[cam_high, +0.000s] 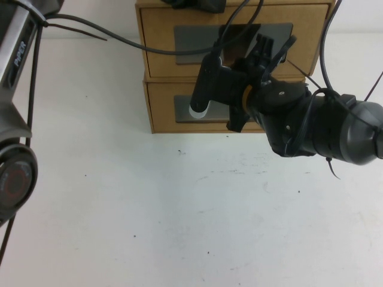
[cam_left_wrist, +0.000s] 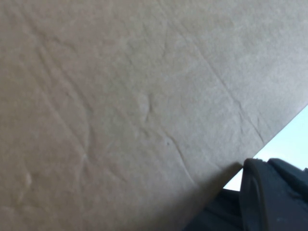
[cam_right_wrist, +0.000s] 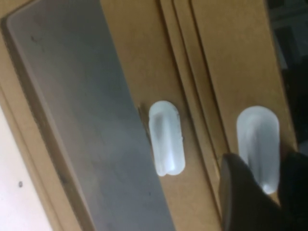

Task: Open the shoe box
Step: 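Pull the top drawer of the cardboard box fully open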

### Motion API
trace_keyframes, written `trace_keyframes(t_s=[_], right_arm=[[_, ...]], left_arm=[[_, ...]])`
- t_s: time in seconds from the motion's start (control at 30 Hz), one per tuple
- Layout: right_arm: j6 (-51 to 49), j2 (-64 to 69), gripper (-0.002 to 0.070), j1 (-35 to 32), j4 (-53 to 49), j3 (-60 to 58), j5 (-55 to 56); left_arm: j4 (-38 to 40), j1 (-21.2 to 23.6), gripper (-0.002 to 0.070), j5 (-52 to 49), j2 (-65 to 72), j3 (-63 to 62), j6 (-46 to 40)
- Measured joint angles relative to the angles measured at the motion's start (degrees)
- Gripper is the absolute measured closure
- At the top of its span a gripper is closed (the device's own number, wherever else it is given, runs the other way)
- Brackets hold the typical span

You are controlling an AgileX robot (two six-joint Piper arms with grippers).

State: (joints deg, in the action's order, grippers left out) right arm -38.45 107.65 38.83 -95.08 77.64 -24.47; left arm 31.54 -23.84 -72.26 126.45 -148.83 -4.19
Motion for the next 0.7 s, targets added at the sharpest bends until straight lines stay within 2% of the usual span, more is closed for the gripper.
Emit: trace_keyframes(t_s=[0.2, 0.37, 0.7], right_arm=[[0.00, 0.00, 0.0557, -0.11, -0.15, 0.13, 0.00], [-0.25, 0.00, 0.0651, -0.11, -0.15, 0.13, 0.45], [-0.22, 0.00, 0.0664, -0.11, -0.49, 0.13, 0.45]], left_arm=[[0.00, 0.00, 0.0679, 0.00, 0.00, 0.00, 0.00], [0.00, 0.00, 0.0679, 0.00, 0.00, 0.00, 0.00], [0.00, 0.00, 0.0679, 0.00, 0.00, 0.00, 0.00]])
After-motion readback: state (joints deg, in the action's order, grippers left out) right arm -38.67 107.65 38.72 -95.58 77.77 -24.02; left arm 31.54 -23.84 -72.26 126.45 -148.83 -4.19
